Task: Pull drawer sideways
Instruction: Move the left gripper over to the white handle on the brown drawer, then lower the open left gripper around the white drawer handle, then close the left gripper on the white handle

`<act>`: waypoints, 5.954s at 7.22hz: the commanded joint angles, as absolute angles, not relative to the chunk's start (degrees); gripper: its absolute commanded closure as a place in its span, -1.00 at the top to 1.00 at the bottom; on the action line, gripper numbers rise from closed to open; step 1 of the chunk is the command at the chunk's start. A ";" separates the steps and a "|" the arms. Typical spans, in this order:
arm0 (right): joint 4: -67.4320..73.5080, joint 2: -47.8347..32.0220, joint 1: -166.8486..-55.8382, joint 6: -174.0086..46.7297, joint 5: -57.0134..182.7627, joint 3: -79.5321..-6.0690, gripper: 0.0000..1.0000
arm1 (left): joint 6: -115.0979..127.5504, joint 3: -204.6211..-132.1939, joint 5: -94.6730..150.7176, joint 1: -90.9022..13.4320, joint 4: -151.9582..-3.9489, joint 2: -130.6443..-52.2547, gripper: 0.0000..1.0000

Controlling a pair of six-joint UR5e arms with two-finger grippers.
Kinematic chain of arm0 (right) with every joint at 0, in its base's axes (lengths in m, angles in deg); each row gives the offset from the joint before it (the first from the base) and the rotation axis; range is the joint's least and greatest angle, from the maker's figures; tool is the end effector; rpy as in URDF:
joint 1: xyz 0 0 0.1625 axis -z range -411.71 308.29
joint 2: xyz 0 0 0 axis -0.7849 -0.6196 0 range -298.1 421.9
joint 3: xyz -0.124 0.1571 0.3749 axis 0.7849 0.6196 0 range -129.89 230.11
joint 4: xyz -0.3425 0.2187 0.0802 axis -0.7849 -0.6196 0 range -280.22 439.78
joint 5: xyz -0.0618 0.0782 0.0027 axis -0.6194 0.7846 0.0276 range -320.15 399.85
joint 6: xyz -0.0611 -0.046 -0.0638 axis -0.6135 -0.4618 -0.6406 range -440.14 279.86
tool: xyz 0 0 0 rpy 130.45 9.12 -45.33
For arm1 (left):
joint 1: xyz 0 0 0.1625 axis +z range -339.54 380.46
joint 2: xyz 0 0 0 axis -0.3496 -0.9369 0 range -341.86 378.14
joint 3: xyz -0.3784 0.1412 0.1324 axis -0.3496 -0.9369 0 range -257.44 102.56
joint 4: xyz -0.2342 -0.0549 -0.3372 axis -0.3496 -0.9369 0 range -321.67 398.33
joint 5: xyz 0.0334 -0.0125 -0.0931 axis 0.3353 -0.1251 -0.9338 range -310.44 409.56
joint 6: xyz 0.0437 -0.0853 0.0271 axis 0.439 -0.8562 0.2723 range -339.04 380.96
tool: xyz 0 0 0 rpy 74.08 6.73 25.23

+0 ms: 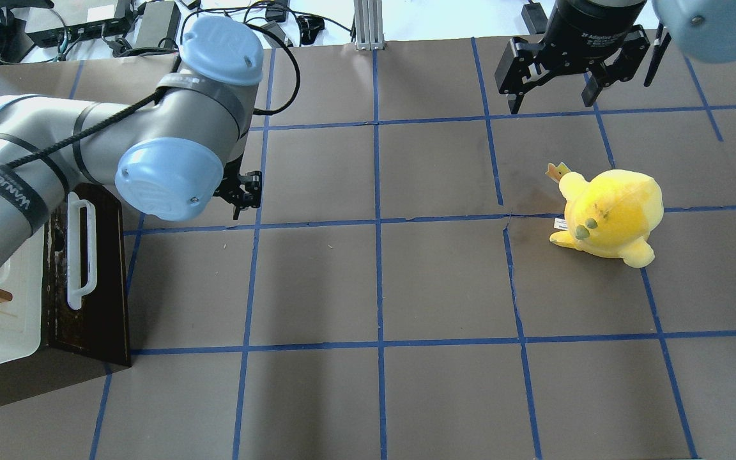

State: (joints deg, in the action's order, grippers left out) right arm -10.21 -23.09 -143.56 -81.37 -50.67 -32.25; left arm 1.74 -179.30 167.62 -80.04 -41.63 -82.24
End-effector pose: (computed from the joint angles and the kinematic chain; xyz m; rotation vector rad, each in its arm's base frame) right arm 0.1496 -0.5285 0.5090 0.0837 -3.1307 0.0720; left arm -0.1795 -0.4941 0.3251 -0.1290 2.6114 0.1026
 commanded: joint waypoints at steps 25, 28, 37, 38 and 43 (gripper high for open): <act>-10.22 -23.09 -143.56 -81.37 -50.67 -32.25 1.00 | -1.46 -187.83 205.47 -72.88 -43.15 -93.04 0.67; -10.22 -23.09 -143.56 -81.37 -50.67 -32.25 1.00 | -1.54 -187.92 205.30 -72.88 -43.06 -93.12 0.59; -10.22 -23.09 -143.56 -81.37 -50.67 -32.25 1.00 | -1.89 -188.00 205.03 -71.39 -43.24 -93.65 0.41; -10.22 -23.00 -143.56 -81.37 -50.67 -32.25 1.00 | -1.89 -187.92 205.03 -71.82 -43.24 -93.65 0.42; -10.22 -23.09 -143.56 -81.37 -50.67 -32.25 1.00 | -1.46 -187.74 205.30 -72.80 -43.15 -93.04 0.41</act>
State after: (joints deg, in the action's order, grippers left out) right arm -10.22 -23.09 -143.56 -81.37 -50.67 -32.25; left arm -1.58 -187.76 205.28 -73.41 -43.18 -93.13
